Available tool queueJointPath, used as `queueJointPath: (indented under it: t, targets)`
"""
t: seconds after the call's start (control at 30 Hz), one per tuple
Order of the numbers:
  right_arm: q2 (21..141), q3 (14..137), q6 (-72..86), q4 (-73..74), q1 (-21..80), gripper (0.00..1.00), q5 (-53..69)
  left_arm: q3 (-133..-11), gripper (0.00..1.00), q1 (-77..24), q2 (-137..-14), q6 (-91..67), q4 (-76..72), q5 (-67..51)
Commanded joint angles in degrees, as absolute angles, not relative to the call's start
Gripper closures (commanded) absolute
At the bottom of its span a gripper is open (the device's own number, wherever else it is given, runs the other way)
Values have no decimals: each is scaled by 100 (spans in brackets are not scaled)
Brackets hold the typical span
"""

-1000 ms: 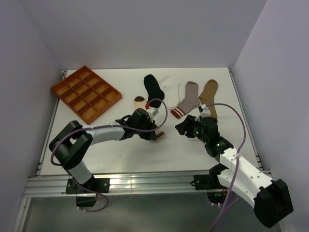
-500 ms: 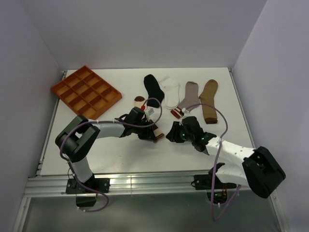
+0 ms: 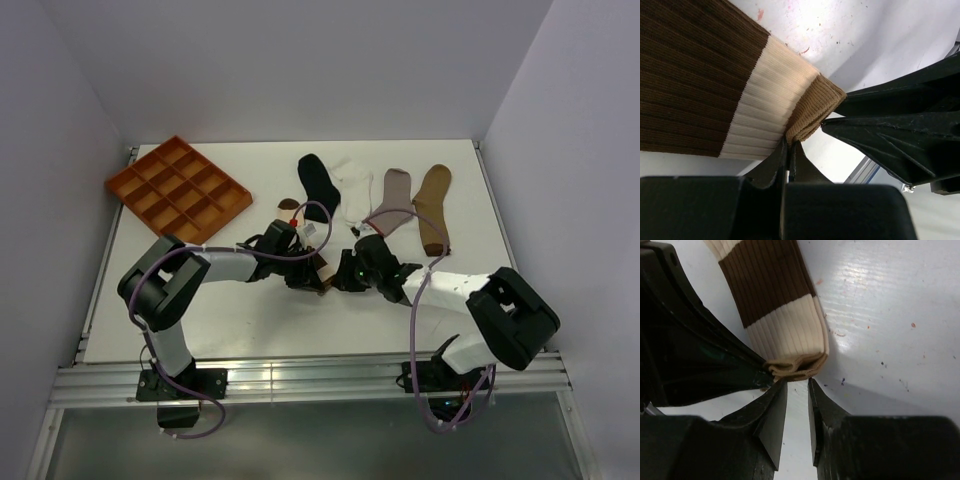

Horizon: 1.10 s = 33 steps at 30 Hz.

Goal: Roll the socks
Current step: Roll the sock at the center of the board.

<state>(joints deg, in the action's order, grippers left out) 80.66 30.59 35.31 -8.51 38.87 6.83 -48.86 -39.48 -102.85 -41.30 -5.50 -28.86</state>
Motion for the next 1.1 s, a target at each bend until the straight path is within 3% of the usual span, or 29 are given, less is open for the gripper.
queueJointPath:
  t: [0.0,0.73,1.07]
  targets:
    - [8208,3348,3524,-1169,3938,69,615,-4860,100,-3903,-10397,-4122,-606,-2900]
    - [8674,3823,3972,-660,3946,80,115,-5097,99,-3902,-10547,-4096,-325,-2883]
    - [9166,4008,4245,-422,3973,86,9,-5212,93,-3902,-10538,-4043,-123,-2725]
